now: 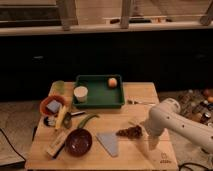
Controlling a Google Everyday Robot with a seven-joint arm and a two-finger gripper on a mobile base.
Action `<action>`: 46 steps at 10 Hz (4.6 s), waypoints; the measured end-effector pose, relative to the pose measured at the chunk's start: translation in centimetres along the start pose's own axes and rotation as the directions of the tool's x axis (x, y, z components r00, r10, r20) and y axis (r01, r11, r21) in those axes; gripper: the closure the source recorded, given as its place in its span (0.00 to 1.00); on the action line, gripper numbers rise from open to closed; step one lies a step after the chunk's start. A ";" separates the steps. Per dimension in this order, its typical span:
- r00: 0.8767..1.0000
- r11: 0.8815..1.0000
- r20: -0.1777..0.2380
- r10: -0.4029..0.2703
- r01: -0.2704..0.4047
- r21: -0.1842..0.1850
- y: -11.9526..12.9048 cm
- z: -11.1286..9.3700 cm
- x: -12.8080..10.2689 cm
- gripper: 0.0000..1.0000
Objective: Place grapes in purple bowl
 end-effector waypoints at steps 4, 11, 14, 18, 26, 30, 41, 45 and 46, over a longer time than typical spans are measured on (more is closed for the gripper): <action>1.000 1.000 0.012 -0.020 0.020 -0.016 -0.3 0.6 0.0 0.20; 0.996 0.996 0.014 -0.084 0.084 -0.034 -1.0 1.0 -0.1 0.20; 0.993 0.992 0.012 -0.121 0.122 -0.041 -1.4 1.2 -0.5 0.23; 0.987 0.986 0.008 -0.159 0.159 -0.047 -1.5 1.3 -0.7 0.31; 0.974 0.973 0.024 -0.225 0.226 -0.055 -1.4 2.0 -0.8 0.22; 0.968 0.967 0.028 -0.248 0.250 -0.055 -1.3 2.1 -0.6 0.20; 0.944 0.943 0.049 -0.327 0.329 -0.050 -1.0 2.6 -0.6 0.20; 0.934 0.933 0.051 -0.353 0.356 -0.049 -1.0 2.7 -0.6 0.20; 0.933 0.932 0.052 -0.357 0.359 -0.049 -1.0 2.8 -0.6 0.20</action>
